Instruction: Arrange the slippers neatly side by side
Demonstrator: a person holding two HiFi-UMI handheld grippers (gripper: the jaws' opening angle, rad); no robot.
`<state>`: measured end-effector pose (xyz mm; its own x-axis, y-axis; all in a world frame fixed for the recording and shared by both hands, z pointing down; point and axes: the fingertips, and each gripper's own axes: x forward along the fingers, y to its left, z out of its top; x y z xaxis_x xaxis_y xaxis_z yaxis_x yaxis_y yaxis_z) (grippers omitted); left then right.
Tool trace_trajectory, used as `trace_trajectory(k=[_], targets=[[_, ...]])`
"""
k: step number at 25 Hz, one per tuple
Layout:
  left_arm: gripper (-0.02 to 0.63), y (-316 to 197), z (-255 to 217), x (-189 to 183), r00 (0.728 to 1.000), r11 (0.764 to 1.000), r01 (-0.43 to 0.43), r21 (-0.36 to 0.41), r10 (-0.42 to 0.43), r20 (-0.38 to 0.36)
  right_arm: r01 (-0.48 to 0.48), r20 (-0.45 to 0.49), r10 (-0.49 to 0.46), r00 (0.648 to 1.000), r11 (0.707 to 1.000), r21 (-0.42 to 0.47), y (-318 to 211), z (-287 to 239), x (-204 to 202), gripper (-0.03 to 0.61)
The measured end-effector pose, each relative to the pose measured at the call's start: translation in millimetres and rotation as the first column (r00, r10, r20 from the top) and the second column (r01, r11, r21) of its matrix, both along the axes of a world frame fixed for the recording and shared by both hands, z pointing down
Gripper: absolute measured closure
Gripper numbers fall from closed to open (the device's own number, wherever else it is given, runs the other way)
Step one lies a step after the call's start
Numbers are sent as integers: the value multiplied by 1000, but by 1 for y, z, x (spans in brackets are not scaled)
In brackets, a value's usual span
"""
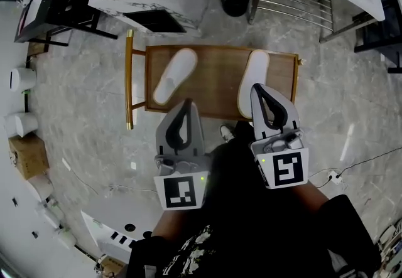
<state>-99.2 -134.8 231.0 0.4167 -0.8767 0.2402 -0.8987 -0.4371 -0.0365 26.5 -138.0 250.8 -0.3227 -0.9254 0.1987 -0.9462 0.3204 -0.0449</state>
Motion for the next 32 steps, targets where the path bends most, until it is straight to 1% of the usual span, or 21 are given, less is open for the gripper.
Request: trace_trajectory(k=[4, 12, 18, 25, 29, 32], targets=[[611, -12, 0, 16, 1000, 1000, 0, 0, 0, -4, 7, 1, -7, 1000, 1000, 0, -13, 0, 13, 581], [611, -17, 7, 27, 999, 999, 35, -10, -35, 7, 60, 4, -60, 998, 998, 2, -26, 4, 20, 581], [611, -21, 24, 29, 999, 998, 31, -55, -31, 9, 59, 12, -58, 998, 997, -42, -30, 19, 21, 581], [611, -33, 54, 18, 1000, 992, -17, -123, 19, 19, 34, 2, -34, 999, 993, -110, -36, 43, 8, 581], [611, -34, 74, 3, 1000, 984, -16, -179, 18, 10, 23, -7, -24, 1000, 986, -166, -36, 62, -2, 581], [611, -36, 92, -7, 1000, 975, -22, -223, 26, 13, 25, -17, -29, 999, 982, -188, -41, 73, -10, 581]])
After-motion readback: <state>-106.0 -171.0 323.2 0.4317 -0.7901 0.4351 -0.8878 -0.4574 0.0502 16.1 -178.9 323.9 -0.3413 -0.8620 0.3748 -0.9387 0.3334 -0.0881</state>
